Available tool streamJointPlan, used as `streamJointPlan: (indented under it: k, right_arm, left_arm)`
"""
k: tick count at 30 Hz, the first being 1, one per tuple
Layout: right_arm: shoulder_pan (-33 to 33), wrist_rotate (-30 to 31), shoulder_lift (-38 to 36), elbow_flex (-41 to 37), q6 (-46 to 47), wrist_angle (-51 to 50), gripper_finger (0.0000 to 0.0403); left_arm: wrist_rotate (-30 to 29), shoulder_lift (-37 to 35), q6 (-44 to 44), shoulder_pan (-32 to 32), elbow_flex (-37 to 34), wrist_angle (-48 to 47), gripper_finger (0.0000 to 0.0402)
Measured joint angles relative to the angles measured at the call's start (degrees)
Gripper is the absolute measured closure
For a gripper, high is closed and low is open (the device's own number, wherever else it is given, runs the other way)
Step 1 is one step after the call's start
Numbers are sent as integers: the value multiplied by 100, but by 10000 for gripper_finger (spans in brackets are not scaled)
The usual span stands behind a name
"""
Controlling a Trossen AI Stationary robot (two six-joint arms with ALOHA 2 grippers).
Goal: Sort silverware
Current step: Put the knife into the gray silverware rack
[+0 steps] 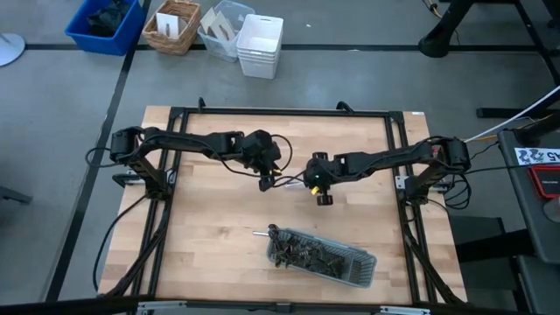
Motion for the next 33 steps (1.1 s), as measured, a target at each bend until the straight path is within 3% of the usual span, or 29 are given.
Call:
streamJointPlan:
  k: [18,33]
  right_arm:
    - [0,831,-4,682,-567,-672,355]
    - [0,833,-7,731,-695,-697,355]
  left_arm:
    - [3,-62,221,270,0,365,348]
    - [4,-706,469,515,-141,-378,348]
